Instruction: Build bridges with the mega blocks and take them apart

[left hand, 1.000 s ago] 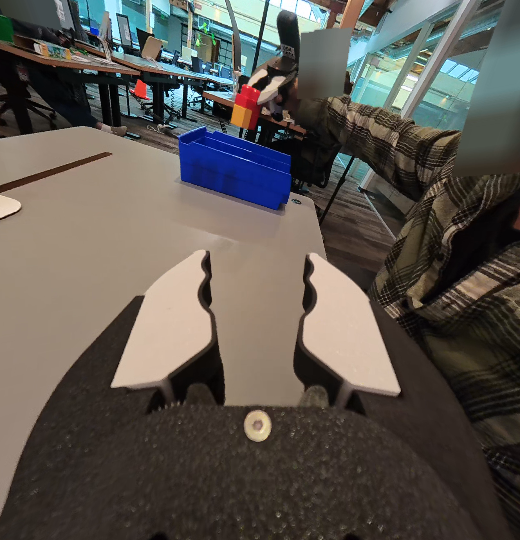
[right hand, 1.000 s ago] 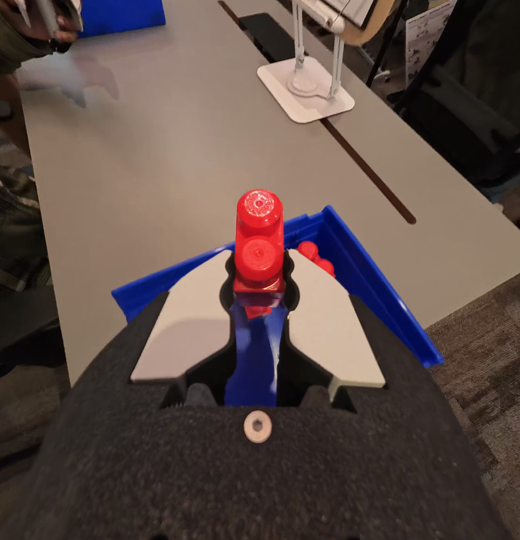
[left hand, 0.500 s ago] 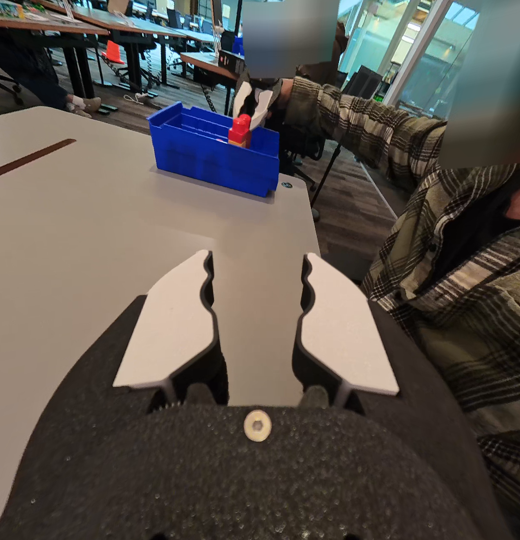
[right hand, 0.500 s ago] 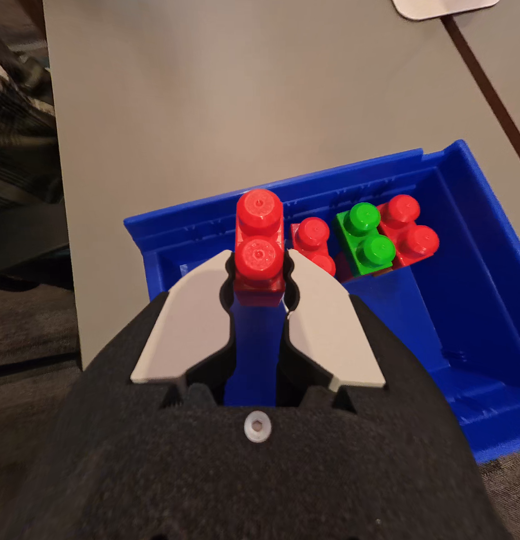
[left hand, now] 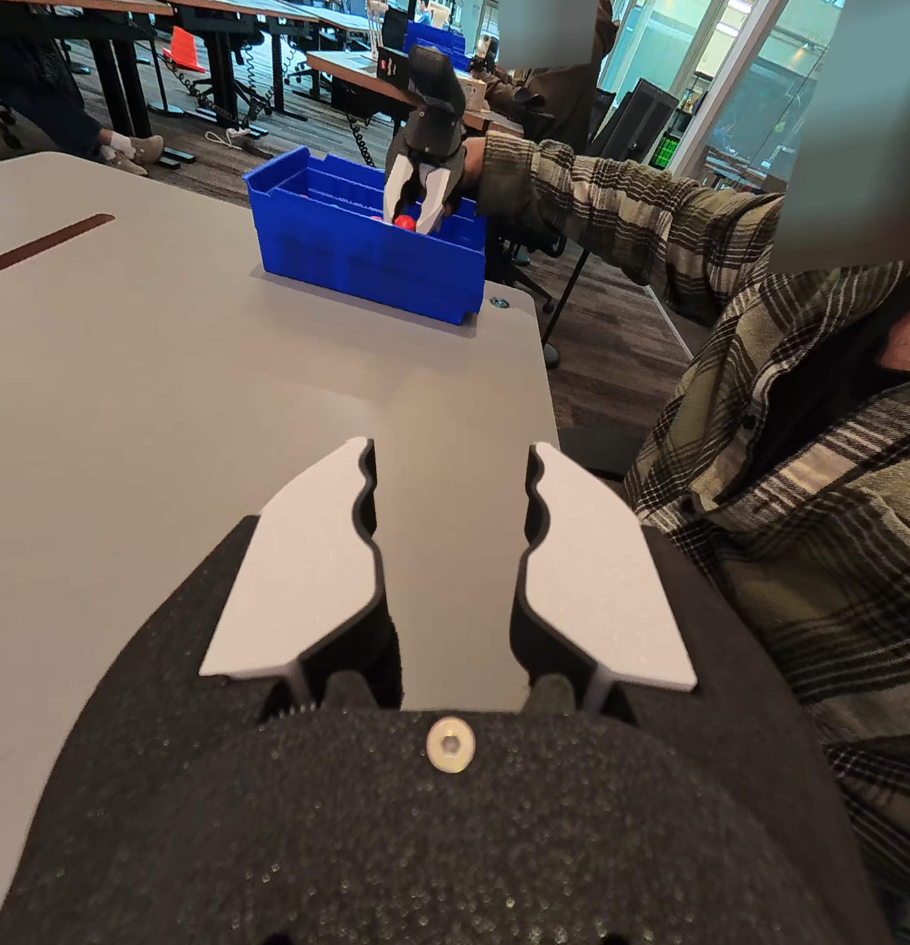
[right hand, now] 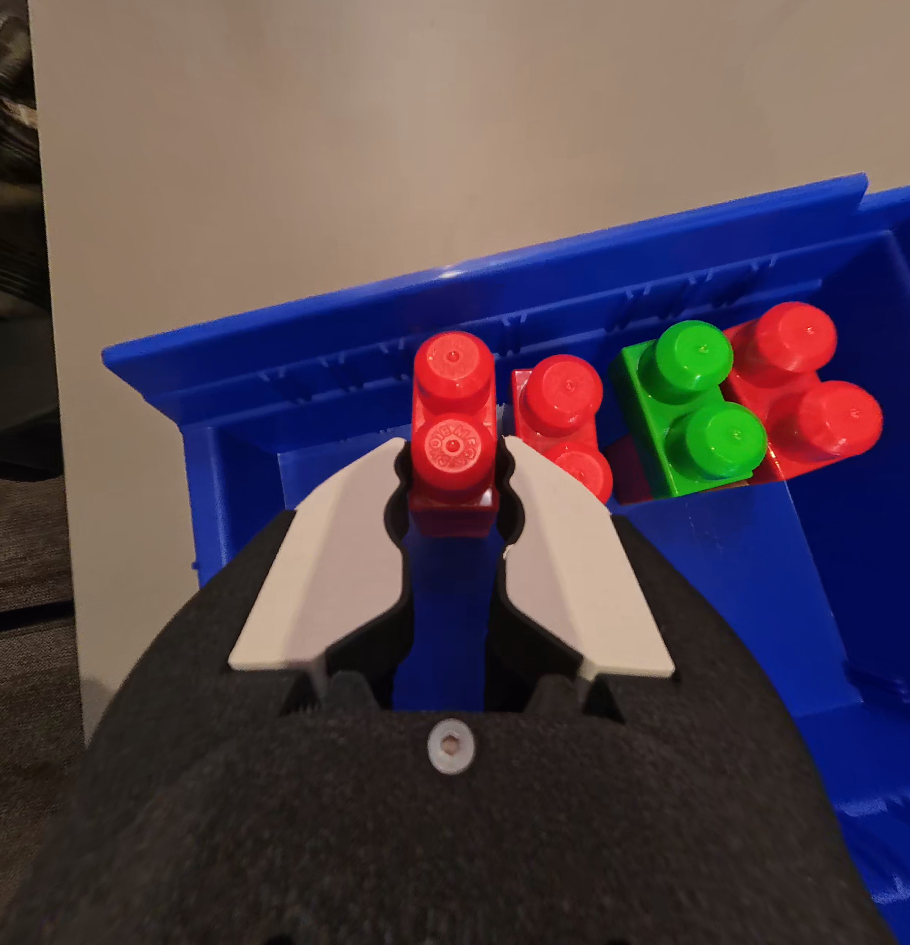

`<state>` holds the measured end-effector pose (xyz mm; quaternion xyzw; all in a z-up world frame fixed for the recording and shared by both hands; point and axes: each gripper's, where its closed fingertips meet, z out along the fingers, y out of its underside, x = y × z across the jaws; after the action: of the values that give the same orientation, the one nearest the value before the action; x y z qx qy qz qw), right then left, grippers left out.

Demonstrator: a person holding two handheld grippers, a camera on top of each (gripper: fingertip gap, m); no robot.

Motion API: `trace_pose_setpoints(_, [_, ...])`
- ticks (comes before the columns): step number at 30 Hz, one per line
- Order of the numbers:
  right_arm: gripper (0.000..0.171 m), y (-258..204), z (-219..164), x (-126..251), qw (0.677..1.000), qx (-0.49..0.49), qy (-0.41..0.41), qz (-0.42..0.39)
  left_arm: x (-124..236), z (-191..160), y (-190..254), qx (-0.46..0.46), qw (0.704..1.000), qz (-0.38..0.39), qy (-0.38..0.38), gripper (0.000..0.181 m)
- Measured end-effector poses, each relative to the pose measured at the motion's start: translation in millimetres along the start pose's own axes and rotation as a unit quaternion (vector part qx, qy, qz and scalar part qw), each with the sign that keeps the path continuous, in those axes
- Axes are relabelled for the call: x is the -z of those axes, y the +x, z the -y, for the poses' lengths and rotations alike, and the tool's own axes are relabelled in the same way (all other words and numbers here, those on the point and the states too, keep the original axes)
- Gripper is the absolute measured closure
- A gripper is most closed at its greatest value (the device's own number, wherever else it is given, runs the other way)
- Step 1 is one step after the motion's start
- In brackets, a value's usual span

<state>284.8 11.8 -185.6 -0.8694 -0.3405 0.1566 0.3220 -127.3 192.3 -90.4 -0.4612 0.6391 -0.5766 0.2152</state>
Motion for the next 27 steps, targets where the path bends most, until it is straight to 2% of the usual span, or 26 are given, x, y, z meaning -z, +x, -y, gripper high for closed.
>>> trace_pose_setpoints(16, [0.139,2,-10,-2,0.999,0.019,-0.029,0.006,-1,-3,1,0.005,1.000,-0.002,-0.009,0.126])
trace_pose_setpoints(22, [0.116,1,-7,4,0.999,-0.001,-0.031,0.014,3,-5,2,0.007,1.000,0.000,-0.007,0.126])
trace_pose_setpoints(27, [0.112,-4,-6,12,0.999,-0.008,-0.044,0.021,8,-5,4,0.004,1.000,0.000,-0.004,0.126])
